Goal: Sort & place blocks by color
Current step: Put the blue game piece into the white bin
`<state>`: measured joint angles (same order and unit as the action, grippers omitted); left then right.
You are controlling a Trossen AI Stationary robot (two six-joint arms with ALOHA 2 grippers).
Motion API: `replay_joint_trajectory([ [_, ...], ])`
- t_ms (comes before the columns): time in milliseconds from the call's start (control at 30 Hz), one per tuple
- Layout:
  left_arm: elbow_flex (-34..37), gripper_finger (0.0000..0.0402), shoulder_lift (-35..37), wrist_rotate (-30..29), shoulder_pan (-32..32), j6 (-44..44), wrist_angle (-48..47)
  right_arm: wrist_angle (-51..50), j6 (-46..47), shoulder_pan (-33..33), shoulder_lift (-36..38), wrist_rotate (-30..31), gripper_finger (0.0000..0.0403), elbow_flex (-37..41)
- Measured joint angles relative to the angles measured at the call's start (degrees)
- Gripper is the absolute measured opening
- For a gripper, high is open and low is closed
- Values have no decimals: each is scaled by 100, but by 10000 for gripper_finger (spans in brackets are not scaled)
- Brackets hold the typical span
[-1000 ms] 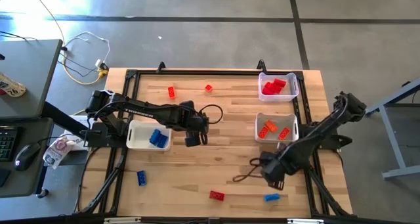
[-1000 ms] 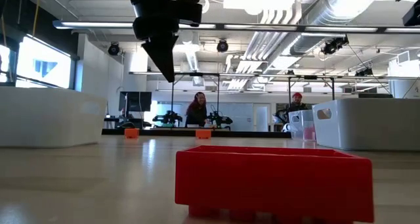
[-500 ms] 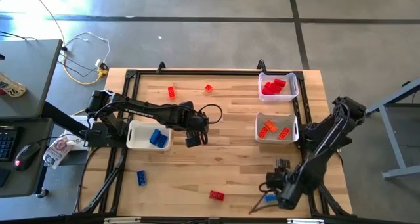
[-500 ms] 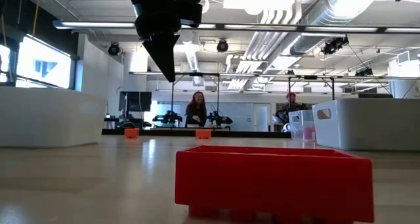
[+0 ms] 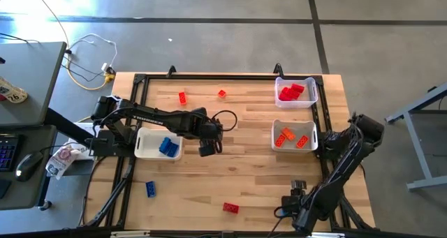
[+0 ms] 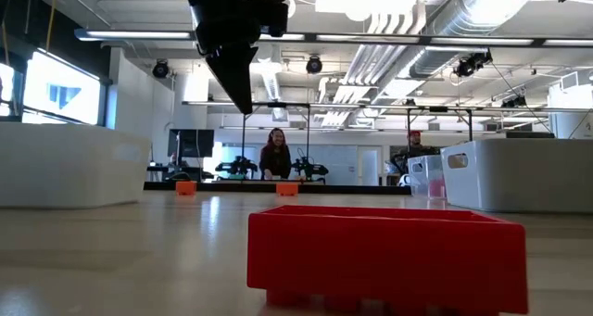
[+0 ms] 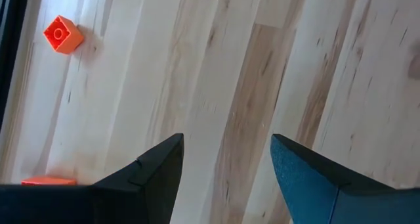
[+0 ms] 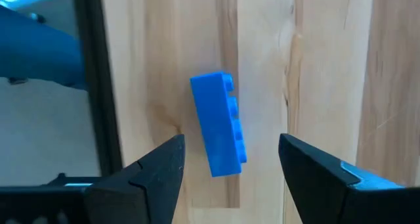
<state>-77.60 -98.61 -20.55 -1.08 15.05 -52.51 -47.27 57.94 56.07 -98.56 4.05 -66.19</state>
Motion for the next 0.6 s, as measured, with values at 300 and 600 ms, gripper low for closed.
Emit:
replay_joint_trajectory([
  [300, 0, 216, 0, 189, 2, 1, 3, 134, -42, -2, -554, -418, 232, 0],
  [600, 0, 216, 0, 228, 0, -7, 4, 434, 161, -2, -838, -472, 208, 0],
])
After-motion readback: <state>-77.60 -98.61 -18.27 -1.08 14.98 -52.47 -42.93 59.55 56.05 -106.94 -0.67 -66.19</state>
